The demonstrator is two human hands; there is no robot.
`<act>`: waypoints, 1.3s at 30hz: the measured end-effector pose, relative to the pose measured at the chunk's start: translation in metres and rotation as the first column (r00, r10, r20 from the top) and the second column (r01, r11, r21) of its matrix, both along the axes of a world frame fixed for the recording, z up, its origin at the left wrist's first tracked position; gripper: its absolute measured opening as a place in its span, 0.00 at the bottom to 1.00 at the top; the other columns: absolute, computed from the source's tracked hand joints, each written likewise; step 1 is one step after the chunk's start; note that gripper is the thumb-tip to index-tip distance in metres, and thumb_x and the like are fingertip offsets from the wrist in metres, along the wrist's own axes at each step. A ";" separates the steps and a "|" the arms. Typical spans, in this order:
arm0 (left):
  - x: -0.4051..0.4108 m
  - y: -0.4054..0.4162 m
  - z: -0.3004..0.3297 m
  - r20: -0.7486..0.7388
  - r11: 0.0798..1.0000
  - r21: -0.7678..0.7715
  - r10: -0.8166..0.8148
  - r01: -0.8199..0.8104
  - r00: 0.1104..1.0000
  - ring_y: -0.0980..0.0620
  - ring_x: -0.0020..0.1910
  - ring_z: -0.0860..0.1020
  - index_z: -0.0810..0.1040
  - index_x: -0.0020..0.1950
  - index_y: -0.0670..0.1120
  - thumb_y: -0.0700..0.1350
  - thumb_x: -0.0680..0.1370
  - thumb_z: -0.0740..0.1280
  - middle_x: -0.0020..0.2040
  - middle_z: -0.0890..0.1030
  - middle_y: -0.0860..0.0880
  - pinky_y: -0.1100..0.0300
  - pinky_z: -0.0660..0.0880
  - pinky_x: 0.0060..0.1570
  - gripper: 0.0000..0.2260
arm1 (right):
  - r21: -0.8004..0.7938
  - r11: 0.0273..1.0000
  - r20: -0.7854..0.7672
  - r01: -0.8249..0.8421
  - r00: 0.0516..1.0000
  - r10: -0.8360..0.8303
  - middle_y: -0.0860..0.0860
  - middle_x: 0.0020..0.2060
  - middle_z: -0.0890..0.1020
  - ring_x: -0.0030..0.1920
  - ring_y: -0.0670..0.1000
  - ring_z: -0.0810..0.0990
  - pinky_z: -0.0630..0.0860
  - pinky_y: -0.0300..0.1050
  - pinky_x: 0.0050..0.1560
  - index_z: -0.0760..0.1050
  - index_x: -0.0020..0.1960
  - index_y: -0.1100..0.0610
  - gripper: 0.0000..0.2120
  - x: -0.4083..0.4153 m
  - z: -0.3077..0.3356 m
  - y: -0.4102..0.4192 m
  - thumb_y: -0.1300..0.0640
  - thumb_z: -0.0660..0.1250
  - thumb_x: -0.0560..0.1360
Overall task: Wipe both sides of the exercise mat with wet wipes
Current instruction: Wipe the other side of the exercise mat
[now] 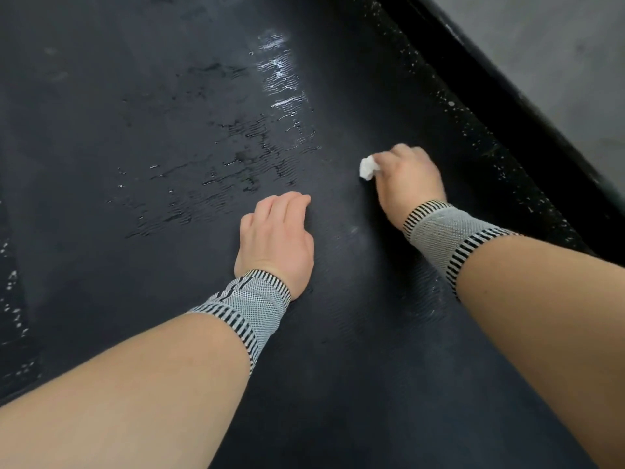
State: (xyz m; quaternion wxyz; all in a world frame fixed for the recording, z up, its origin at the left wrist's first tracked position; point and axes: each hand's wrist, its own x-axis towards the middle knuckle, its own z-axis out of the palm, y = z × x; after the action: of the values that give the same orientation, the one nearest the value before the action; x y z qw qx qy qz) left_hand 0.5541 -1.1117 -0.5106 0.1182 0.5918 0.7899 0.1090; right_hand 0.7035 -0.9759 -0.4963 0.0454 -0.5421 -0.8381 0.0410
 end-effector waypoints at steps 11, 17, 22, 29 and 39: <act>-0.001 0.000 -0.004 -0.059 1.000 0.003 -0.022 0.023 0.998 0.50 0.70 0.63 0.69 0.73 0.50 0.45 0.79 0.58 0.73 0.68 0.55 0.53 0.59 0.65 0.21 | 0.063 0.955 -0.135 -0.291 0.945 0.297 0.60 0.48 0.77 0.48 0.62 0.76 0.74 0.51 0.44 0.81 0.49 0.60 0.08 -0.013 -0.004 -0.026 0.60 0.65 0.74; -0.002 0.000 -0.002 -0.075 0.999 -0.037 -0.031 0.029 0.997 0.51 0.72 0.59 0.65 0.76 0.52 0.46 0.81 0.55 0.75 0.64 0.57 0.54 0.57 0.68 0.22 | 0.029 0.864 -0.061 0.502 0.864 -0.500 0.60 0.58 0.74 0.58 0.61 0.74 0.70 0.48 0.56 0.77 0.61 0.58 0.15 0.032 0.007 0.038 0.58 0.59 0.77; -0.002 0.000 -0.002 -0.069 0.999 -0.032 -0.024 0.022 0.997 0.51 0.72 0.60 0.66 0.75 0.51 0.46 0.81 0.56 0.75 0.65 0.56 0.54 0.57 0.68 0.22 | -0.020 0.998 -0.158 0.065 0.985 -0.067 0.56 0.55 0.74 0.53 0.59 0.75 0.70 0.44 0.51 0.78 0.57 0.57 0.13 -0.014 -0.004 -0.002 0.56 0.60 0.77; -0.002 0.001 -0.004 -0.065 0.999 -0.032 -0.024 0.022 0.998 0.52 0.73 0.59 0.66 0.75 0.51 0.46 0.81 0.55 0.75 0.64 0.57 0.54 0.57 0.68 0.21 | 0.028 0.976 -0.095 0.216 0.973 -0.212 0.57 0.56 0.74 0.55 0.61 0.75 0.71 0.47 0.54 0.76 0.60 0.55 0.14 0.013 -0.001 0.023 0.59 0.60 0.77; -0.001 0.000 -0.002 -0.045 1.000 -0.020 -0.020 0.019 0.999 0.52 0.72 0.60 0.67 0.75 0.51 0.45 0.81 0.56 0.75 0.65 0.56 0.54 0.57 0.68 0.21 | -0.027 0.999 -0.114 -0.042 0.993 0.039 0.58 0.49 0.77 0.49 0.62 0.77 0.73 0.49 0.48 0.80 0.56 0.56 0.11 0.012 -0.001 -0.041 0.58 0.63 0.75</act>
State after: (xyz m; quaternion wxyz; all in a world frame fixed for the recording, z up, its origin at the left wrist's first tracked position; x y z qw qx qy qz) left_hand 0.5529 -1.1119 -0.5127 0.1070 0.6008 0.7875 0.0867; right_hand 0.7150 -1.0174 -0.4974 0.0844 -0.5225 -0.8442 0.0849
